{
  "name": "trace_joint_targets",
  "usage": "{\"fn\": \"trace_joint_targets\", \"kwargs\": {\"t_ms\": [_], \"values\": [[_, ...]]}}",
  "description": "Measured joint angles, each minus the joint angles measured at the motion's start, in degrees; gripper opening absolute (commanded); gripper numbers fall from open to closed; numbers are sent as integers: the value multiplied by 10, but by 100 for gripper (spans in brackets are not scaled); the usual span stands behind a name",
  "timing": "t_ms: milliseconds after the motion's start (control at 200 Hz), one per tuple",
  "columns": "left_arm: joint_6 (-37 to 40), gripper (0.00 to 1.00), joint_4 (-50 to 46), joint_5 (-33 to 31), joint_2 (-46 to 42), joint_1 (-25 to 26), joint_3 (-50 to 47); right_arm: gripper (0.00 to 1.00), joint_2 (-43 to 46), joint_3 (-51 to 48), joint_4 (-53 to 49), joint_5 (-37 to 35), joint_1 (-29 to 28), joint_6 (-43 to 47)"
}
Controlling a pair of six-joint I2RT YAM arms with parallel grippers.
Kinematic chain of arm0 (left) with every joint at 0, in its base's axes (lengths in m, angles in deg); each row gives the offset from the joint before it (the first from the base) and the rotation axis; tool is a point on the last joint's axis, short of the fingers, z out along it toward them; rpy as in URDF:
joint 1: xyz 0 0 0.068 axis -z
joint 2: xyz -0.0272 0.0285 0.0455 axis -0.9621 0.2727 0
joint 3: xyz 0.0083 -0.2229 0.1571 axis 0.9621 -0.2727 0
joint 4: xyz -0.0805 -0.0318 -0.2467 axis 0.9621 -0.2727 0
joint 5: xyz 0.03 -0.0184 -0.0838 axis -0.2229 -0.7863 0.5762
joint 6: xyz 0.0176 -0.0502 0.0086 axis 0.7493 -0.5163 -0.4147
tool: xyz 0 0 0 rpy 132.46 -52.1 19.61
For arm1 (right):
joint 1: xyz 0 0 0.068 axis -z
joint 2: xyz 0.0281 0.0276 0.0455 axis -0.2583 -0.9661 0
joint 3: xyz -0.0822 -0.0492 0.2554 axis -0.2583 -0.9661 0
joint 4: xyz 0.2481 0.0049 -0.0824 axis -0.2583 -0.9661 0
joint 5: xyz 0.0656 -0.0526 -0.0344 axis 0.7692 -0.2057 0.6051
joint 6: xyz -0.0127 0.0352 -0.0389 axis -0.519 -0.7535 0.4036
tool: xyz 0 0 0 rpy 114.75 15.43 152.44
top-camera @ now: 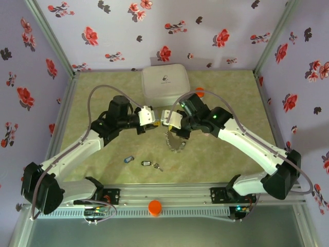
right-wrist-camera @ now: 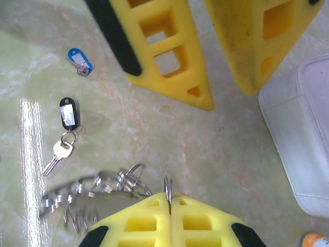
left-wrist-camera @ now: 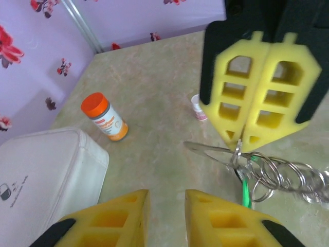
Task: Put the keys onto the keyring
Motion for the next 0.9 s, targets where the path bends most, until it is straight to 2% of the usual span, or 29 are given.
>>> {"fn": "trace_joint_targets", "kwargs": {"t_ms": [385, 900], "values": [[26, 24, -2, 69, 41, 22, 10, 0, 24, -16, 2, 6, 6, 27], [23, 24, 16, 102, 50, 30, 11, 0, 48, -52, 41, 35, 8, 27]]}}
